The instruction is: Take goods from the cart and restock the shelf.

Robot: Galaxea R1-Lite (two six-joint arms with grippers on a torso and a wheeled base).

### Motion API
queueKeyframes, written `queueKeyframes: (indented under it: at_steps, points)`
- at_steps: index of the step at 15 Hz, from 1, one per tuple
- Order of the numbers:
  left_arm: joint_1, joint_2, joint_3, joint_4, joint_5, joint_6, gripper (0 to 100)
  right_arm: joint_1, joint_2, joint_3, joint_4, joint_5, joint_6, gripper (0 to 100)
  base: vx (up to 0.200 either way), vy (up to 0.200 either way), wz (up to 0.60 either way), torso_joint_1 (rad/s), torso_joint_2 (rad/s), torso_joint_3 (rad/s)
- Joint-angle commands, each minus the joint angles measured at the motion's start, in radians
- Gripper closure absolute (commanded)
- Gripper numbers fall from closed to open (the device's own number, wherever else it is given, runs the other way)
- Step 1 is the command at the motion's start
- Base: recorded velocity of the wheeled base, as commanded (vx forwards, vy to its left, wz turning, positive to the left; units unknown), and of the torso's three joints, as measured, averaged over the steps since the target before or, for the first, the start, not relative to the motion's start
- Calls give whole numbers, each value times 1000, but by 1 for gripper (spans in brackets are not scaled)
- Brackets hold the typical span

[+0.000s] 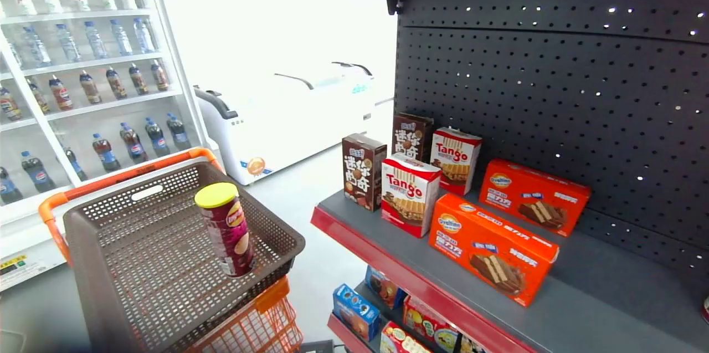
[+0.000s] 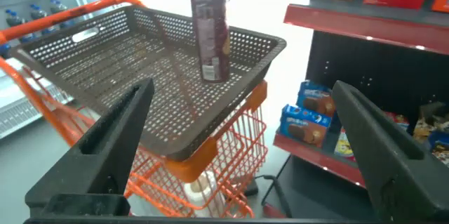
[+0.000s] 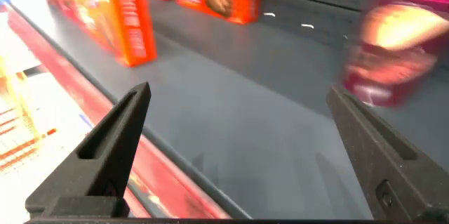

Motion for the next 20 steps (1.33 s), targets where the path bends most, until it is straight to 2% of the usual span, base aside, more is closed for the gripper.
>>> queueKeyframes:
  at_steps: [1,4,5,6,7,8,10,11,13,14,15,16,19,20]
  points:
    - [0,0,0,-1,-1,2,0,0,1,0,0,0,1,0,0,0,0,0,0,0]
    - [0,0,0,-1,3,3,0,0,1,0,0,0,-1,0,0,0,0,0,0,0]
    - [0,0,-14,-12,9,28,0,0,1,0,0,0,-1,0,0,0,0,0,0,0]
    - [2,2,-75,5,9,43,0,0,1,0,-2,0,-1,0,0,0,0,0,0,0]
    - [0,84,-150,36,9,43,0,0,1,0,-2,0,-1,0,0,0,0,0,0,0]
    - [0,235,-261,65,9,45,0,0,1,0,0,0,-1,0,0,0,0,0,0,0]
    - [8,469,-382,62,16,45,0,0,1,0,0,0,-1,0,0,0,0,0,0,0]
    - [12,611,-439,50,49,48,0,0,1,0,-2,0,-1,0,0,0,0,0,0,0]
    - [-9,741,-469,4,93,49,0,0,1,0,0,0,-1,0,0,0,0,0,0,0]
    - [-80,859,-466,-54,190,48,0,0,1,0,0,0,-1,0,0,0,0,0,0,0]
    - [-81,910,-460,-87,208,53,0,0,1,0,0,0,-1,0,0,0,0,0,0,0]
    - [-84,948,-459,-110,210,48,0,0,1,0,0,0,-1,0,0,0,0,0,0,0]
    - [-75,1177,-459,-281,190,40,0,0,1,0,0,0,-1,0,0,0,0,0,0,0]
    - [-71,1209,-459,-309,184,37,0,0,1,0,0,0,-1,0,0,0,0,0,0,0]
